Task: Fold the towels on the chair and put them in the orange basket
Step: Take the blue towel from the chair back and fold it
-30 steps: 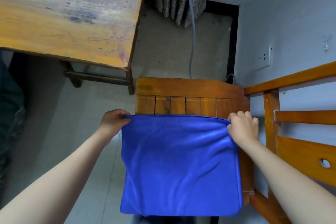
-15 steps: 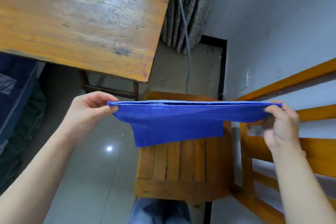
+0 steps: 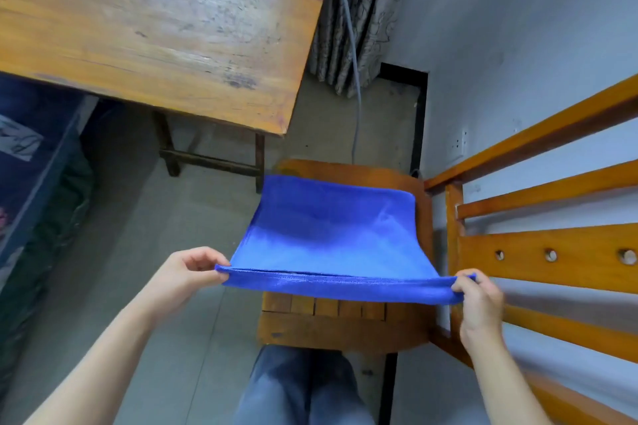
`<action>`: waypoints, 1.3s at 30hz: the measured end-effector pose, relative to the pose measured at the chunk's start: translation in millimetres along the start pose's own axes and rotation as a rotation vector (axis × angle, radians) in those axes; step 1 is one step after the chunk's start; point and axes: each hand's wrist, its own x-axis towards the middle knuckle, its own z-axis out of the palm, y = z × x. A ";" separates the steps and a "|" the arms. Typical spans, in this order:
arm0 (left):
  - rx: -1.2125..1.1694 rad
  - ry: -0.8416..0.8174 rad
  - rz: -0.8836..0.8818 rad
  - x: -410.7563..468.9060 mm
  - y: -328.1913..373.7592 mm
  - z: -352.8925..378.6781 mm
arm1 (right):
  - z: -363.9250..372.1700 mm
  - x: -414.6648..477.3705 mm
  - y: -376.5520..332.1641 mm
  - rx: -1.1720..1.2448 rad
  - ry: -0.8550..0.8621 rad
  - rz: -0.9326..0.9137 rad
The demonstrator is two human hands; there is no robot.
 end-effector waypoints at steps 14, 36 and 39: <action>-0.066 0.180 -0.244 19.8 -90.3 10.8 | 11.4 14.4 69.6 -0.334 -0.057 0.284; 0.267 0.419 -0.106 161.4 -36.8 52.0 | 79.5 105.0 52.1 -0.514 0.062 0.166; 0.699 0.372 0.044 149.9 -54.6 66.5 | 82.8 87.4 68.2 -0.738 -0.035 -0.079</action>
